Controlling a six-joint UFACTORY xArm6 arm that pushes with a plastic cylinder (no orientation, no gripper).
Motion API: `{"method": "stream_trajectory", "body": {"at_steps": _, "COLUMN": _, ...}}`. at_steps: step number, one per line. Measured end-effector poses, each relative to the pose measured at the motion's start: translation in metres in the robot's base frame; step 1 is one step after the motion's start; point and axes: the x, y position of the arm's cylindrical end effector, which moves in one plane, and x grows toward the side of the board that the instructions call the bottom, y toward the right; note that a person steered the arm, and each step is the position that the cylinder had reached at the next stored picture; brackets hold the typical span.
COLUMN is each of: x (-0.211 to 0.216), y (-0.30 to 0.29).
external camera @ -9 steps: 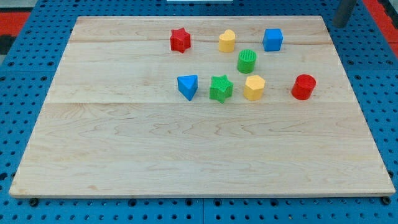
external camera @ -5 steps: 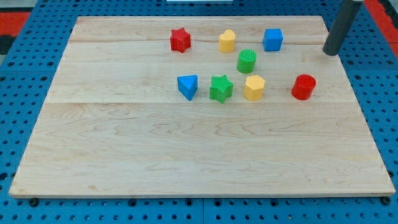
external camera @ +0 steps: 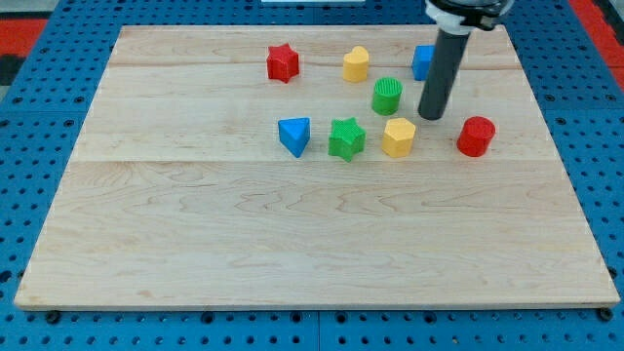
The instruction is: Move the green star to the left bottom corner of the board
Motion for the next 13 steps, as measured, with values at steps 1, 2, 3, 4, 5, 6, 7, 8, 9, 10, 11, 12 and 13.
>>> {"method": "stream_trajectory", "body": {"at_steps": 1, "x": 0.001, "y": -0.028}}
{"method": "stream_trajectory", "body": {"at_steps": 2, "x": 0.008, "y": -0.052}}
{"method": "stream_trajectory", "body": {"at_steps": 3, "x": 0.029, "y": -0.062}}
{"method": "stream_trajectory", "body": {"at_steps": 4, "x": 0.046, "y": -0.080}}
{"method": "stream_trajectory", "body": {"at_steps": 5, "x": 0.052, "y": -0.118}}
{"method": "stream_trajectory", "body": {"at_steps": 6, "x": 0.053, "y": -0.147}}
{"method": "stream_trajectory", "body": {"at_steps": 7, "x": 0.053, "y": -0.185}}
{"method": "stream_trajectory", "body": {"at_steps": 8, "x": 0.054, "y": -0.226}}
{"method": "stream_trajectory", "body": {"at_steps": 9, "x": 0.054, "y": -0.266}}
{"method": "stream_trajectory", "body": {"at_steps": 10, "x": 0.072, "y": -0.313}}
{"method": "stream_trajectory", "body": {"at_steps": 11, "x": 0.097, "y": -0.358}}
{"method": "stream_trajectory", "body": {"at_steps": 12, "x": 0.125, "y": -0.386}}
{"method": "stream_trajectory", "body": {"at_steps": 13, "x": 0.142, "y": -0.392}}
